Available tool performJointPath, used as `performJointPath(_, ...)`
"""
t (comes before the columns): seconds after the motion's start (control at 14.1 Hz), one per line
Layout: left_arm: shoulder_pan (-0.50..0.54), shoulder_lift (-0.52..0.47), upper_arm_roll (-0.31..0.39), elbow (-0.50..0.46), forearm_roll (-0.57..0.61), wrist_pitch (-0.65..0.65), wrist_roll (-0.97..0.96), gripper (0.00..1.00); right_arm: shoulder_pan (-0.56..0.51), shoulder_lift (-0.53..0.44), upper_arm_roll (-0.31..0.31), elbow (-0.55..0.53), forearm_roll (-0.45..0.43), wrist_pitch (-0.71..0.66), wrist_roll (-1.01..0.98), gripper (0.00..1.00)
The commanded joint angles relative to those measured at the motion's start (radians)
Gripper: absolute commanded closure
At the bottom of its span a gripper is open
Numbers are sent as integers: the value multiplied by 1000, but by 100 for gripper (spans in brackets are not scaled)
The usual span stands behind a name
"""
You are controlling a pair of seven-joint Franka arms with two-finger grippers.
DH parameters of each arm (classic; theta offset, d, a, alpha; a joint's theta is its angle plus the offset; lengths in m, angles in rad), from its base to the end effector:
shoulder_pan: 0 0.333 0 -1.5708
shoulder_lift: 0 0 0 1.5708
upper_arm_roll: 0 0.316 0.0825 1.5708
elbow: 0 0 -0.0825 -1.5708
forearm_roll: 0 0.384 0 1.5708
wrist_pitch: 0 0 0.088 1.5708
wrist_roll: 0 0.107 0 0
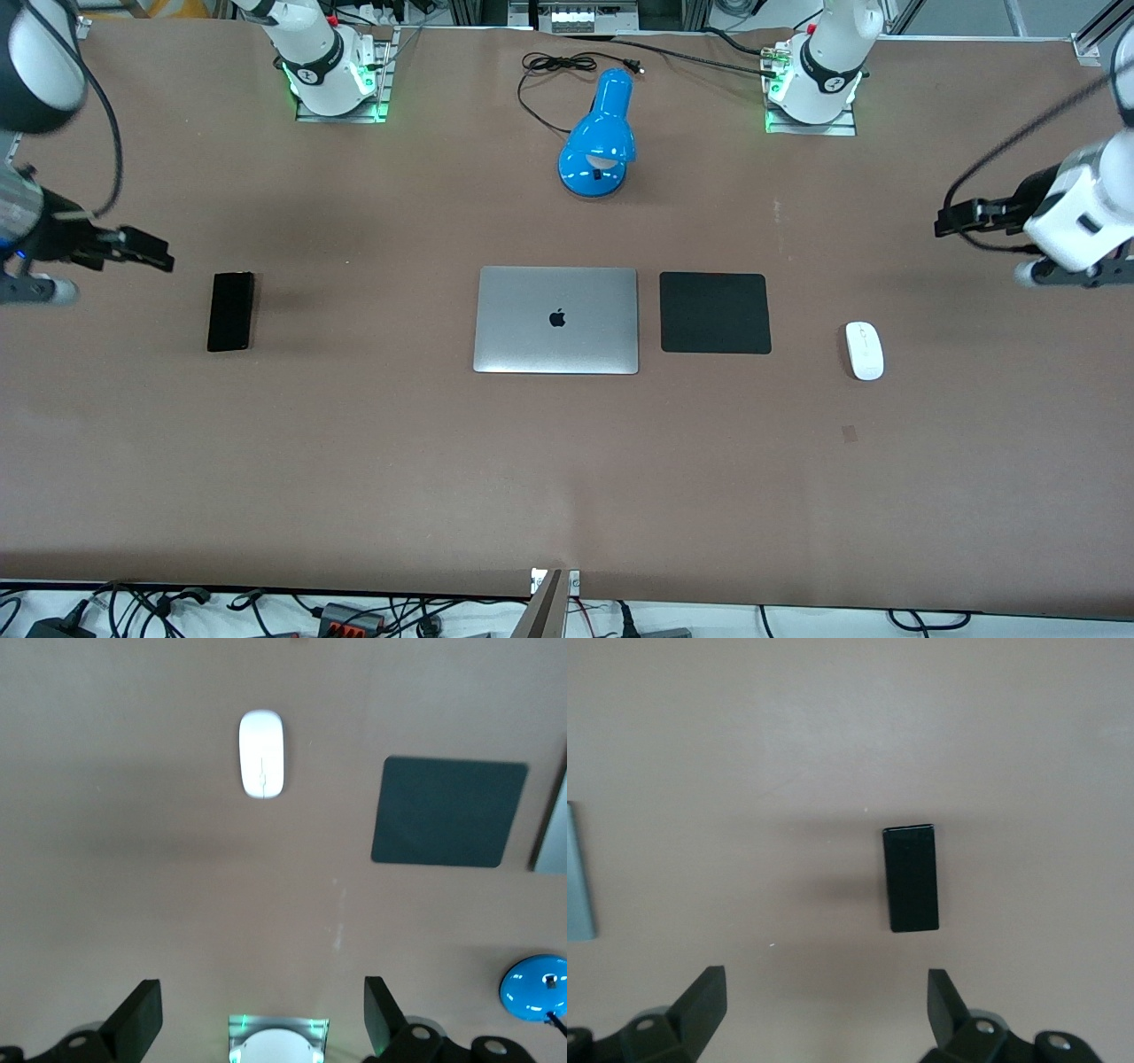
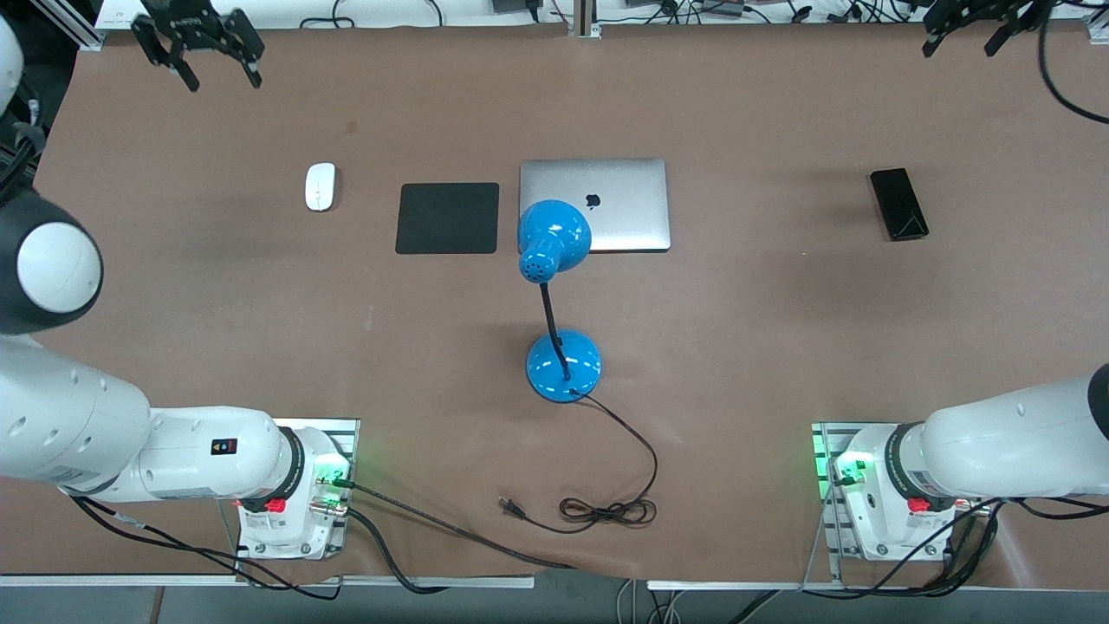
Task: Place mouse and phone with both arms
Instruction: 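Lower the right gripper onto the black phone while the left gripper grasps the mouse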
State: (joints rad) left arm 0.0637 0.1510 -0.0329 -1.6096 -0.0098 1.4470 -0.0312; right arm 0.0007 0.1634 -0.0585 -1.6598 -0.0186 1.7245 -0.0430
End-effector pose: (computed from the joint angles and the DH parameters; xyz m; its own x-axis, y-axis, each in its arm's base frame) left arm 0.5722 0.0176 0.5127 0.9494 0.0581 -0.3087 0.0627 -0.9980 0.0049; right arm 0.6012 -0.0344 0.5004 0.9950 -0.0118 -0.0994 -0.0096 -0.9997 0.0233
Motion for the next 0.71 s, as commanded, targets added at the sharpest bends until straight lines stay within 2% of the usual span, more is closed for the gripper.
performJointPath(0.0, 5, 126, -1, 28, 21, 67, 11, 0, -2, 51, -6, -26, -32, 53, 2, 0)
performJointPath(0.21, 7, 209, 1, -57, 28, 307, 13, 0, -8, 132, -12, -40, -35, 105, 3, 0)
performJointPath(0.28, 16, 226, 1, -111, 68, 428, 14, 0, -17, 162, -14, -60, -35, 148, 2, 0)
performJointPath(0.5, 33, 257, 1, -321, 82, 836, 14, 0, -51, 208, -12, -132, -44, 260, -17, 0)
performJointPath(0.64, 33, 265, -1, -438, 82, 1014, 14, 0, -51, 229, -12, -143, -44, 262, -17, 0)
